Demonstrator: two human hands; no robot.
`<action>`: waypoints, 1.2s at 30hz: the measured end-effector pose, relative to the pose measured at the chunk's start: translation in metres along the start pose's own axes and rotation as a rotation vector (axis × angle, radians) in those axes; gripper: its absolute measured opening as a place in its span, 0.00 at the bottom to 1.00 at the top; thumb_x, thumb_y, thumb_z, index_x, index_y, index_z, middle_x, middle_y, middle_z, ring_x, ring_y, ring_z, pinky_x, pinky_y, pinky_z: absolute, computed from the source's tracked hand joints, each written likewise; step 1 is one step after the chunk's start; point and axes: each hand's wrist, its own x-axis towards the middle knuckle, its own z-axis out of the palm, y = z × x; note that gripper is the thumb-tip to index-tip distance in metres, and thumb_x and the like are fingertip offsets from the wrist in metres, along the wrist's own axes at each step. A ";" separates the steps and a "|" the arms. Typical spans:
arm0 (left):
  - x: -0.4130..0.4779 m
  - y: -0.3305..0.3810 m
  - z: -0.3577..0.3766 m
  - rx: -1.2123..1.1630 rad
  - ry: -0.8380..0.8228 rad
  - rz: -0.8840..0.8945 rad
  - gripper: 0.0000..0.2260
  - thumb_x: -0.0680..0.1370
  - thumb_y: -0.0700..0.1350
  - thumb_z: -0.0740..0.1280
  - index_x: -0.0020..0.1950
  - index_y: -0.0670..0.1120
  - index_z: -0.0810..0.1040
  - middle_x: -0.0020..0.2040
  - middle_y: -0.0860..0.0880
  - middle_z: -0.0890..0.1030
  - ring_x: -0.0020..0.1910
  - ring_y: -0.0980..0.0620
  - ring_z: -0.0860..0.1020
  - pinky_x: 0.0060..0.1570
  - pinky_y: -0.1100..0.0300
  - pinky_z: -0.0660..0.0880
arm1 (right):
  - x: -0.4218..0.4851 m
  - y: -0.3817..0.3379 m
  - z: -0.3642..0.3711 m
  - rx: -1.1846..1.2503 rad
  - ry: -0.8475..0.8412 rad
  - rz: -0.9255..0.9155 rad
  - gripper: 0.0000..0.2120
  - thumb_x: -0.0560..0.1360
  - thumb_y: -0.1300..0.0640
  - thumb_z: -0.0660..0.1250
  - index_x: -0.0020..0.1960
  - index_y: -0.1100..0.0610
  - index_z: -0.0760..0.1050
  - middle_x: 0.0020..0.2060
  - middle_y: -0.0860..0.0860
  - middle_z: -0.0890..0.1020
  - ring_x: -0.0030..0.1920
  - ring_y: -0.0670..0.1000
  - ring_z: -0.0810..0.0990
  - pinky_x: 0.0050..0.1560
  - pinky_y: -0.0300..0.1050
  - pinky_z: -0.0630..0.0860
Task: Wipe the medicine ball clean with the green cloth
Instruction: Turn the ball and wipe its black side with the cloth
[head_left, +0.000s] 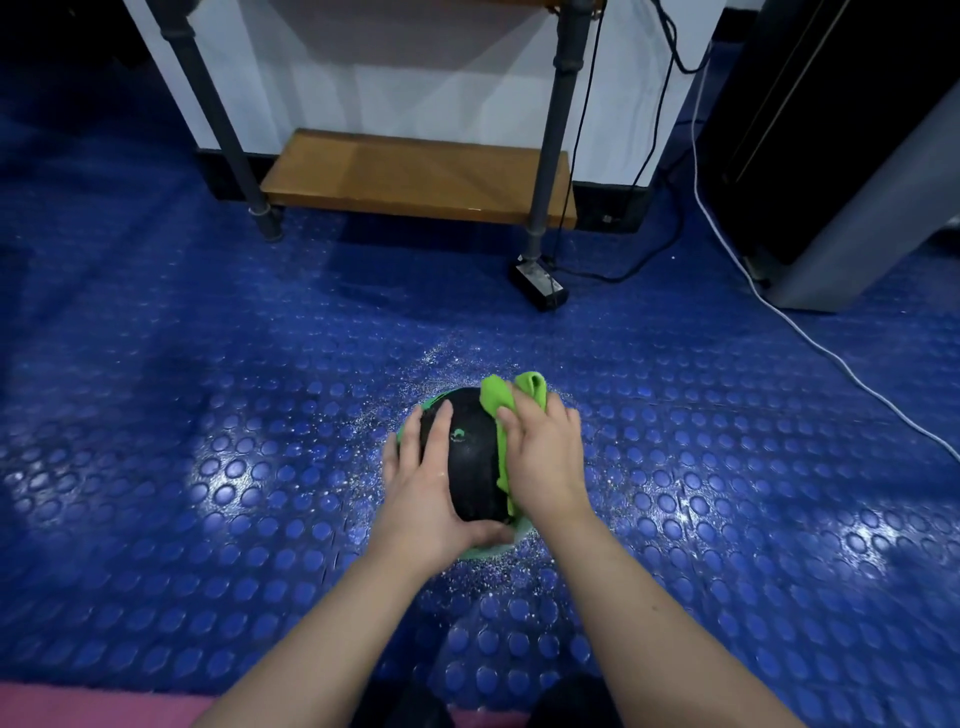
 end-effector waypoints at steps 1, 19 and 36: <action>0.001 0.003 -0.001 0.002 -0.010 -0.002 0.65 0.54 0.62 0.81 0.78 0.61 0.40 0.78 0.59 0.39 0.78 0.47 0.40 0.75 0.46 0.52 | 0.005 -0.002 -0.002 0.025 -0.021 0.086 0.17 0.81 0.49 0.55 0.65 0.52 0.73 0.57 0.56 0.73 0.56 0.59 0.68 0.57 0.51 0.66; -0.006 0.005 0.002 0.057 -0.008 0.010 0.64 0.55 0.58 0.82 0.76 0.64 0.39 0.76 0.62 0.38 0.77 0.45 0.41 0.71 0.42 0.62 | 0.023 0.012 -0.014 0.188 -0.157 0.403 0.16 0.81 0.54 0.56 0.62 0.61 0.75 0.58 0.62 0.76 0.60 0.62 0.73 0.53 0.48 0.68; 0.023 -0.003 -0.032 0.015 -0.219 -0.168 0.69 0.50 0.62 0.81 0.77 0.61 0.37 0.79 0.54 0.39 0.77 0.40 0.50 0.74 0.44 0.57 | -0.019 -0.022 0.002 0.074 -0.035 -0.112 0.16 0.79 0.54 0.60 0.66 0.52 0.74 0.61 0.54 0.75 0.57 0.58 0.72 0.59 0.50 0.71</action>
